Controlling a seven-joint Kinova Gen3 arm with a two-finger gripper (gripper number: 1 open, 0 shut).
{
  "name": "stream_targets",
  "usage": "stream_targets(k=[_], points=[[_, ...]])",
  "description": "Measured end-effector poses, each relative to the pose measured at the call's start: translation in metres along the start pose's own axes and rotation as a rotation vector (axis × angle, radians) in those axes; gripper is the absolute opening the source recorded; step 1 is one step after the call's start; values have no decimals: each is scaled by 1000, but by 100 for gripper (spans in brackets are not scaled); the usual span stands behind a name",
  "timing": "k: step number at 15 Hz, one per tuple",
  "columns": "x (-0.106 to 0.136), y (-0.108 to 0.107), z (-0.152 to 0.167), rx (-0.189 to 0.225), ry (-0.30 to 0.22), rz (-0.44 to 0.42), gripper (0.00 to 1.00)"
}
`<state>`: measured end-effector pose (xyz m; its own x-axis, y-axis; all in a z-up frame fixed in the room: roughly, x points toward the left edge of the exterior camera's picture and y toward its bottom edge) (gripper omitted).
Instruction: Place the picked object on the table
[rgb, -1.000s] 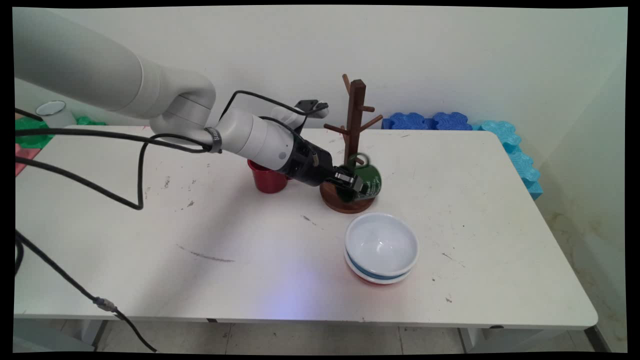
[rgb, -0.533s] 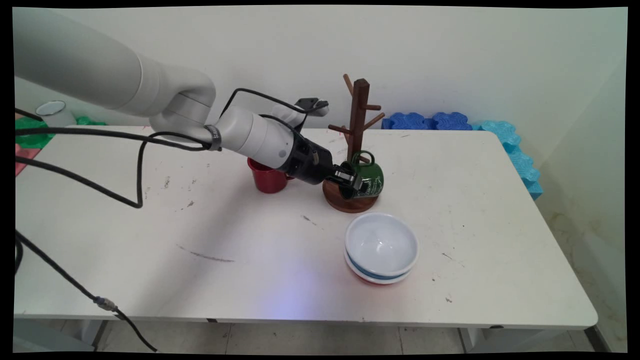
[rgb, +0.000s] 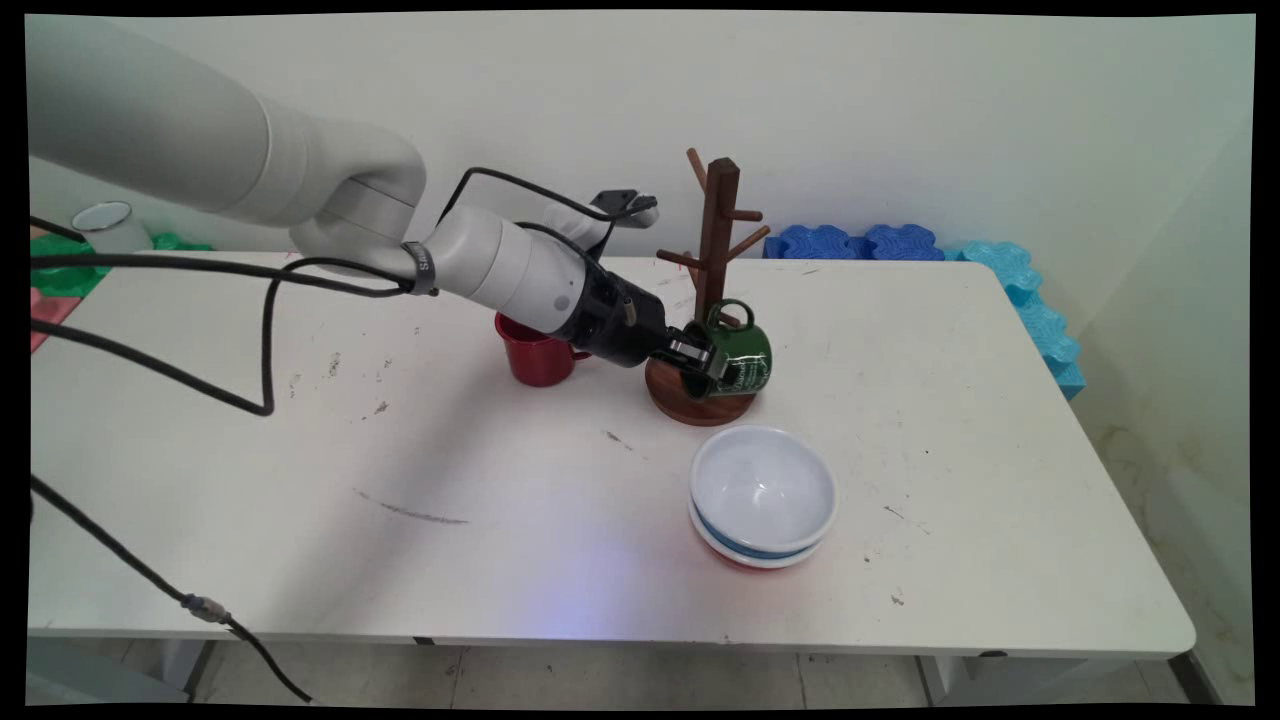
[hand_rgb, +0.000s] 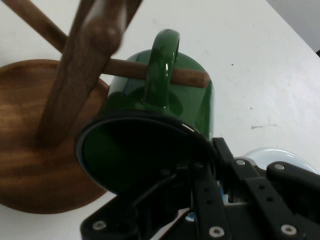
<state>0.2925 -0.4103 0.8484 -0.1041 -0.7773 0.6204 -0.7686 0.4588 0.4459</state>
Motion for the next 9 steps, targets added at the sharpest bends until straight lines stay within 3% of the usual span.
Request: stream_targets(k=[9], points=[[1, 14, -10, -28, -14, 23, 0]])
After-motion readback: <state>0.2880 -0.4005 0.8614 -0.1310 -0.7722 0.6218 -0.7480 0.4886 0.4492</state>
